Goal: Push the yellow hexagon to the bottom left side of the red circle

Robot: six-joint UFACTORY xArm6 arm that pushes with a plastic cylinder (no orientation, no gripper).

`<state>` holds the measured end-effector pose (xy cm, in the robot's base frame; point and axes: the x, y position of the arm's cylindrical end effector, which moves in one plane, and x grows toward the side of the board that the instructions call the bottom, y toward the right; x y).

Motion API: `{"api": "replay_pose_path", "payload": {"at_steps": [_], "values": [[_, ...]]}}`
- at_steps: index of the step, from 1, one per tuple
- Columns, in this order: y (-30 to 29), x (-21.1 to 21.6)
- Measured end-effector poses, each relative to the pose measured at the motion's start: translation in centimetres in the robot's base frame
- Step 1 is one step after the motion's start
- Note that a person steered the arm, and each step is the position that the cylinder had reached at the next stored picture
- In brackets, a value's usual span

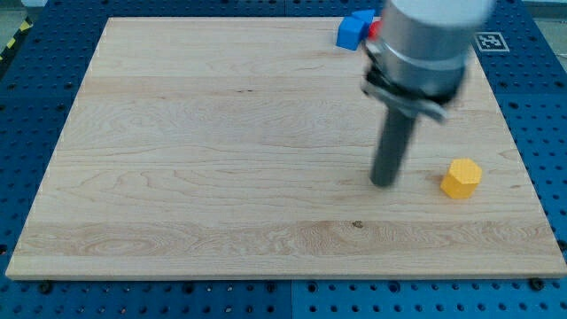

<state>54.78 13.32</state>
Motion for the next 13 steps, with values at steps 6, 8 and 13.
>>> {"api": "replay_pose_path", "payload": {"at_steps": [6,8,13], "values": [[7.1,-1.5],[7.2,-5.6],[10.6,-13.6]]}}
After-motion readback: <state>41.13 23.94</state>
